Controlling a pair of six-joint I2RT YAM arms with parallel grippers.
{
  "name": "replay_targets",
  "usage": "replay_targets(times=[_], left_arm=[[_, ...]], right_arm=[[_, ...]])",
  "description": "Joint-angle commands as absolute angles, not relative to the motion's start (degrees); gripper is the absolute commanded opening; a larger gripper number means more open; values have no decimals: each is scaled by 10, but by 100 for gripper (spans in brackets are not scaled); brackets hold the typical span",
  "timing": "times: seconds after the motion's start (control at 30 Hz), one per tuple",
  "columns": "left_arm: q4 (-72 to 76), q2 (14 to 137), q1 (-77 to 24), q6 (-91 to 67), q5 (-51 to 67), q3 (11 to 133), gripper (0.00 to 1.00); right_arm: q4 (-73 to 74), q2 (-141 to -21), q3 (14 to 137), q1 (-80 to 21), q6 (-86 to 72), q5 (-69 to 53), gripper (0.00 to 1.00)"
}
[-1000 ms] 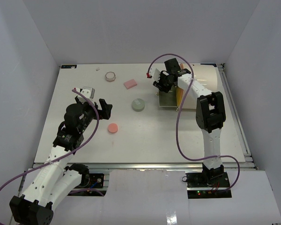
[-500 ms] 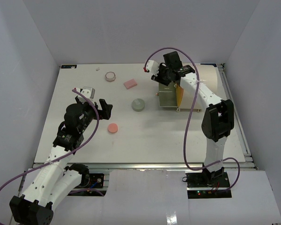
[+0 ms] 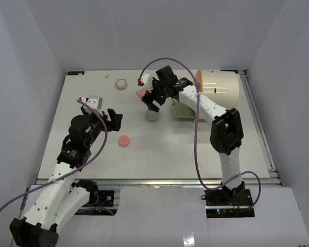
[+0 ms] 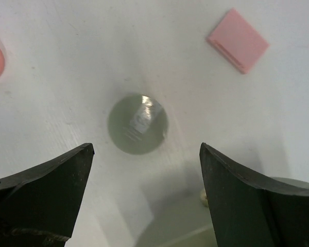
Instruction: Organize the makeup
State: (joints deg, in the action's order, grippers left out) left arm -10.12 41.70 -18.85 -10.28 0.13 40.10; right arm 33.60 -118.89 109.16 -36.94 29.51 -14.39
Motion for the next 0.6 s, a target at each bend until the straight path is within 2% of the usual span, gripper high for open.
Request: replay_targets(times=[0.0,0.27,0.57], left_arm=[[-89,405,-187,-100,-14,398,98],[-87,409,-187,-100,-14,397,98],[-86,414,-187,-100,-11,396,98]], right_arm=[[279,-1206,1076,-392,133,-82,90],[259,-1269,1105,-397,21,-9,90],[256,-1316,1117,-396,26,28,90]])
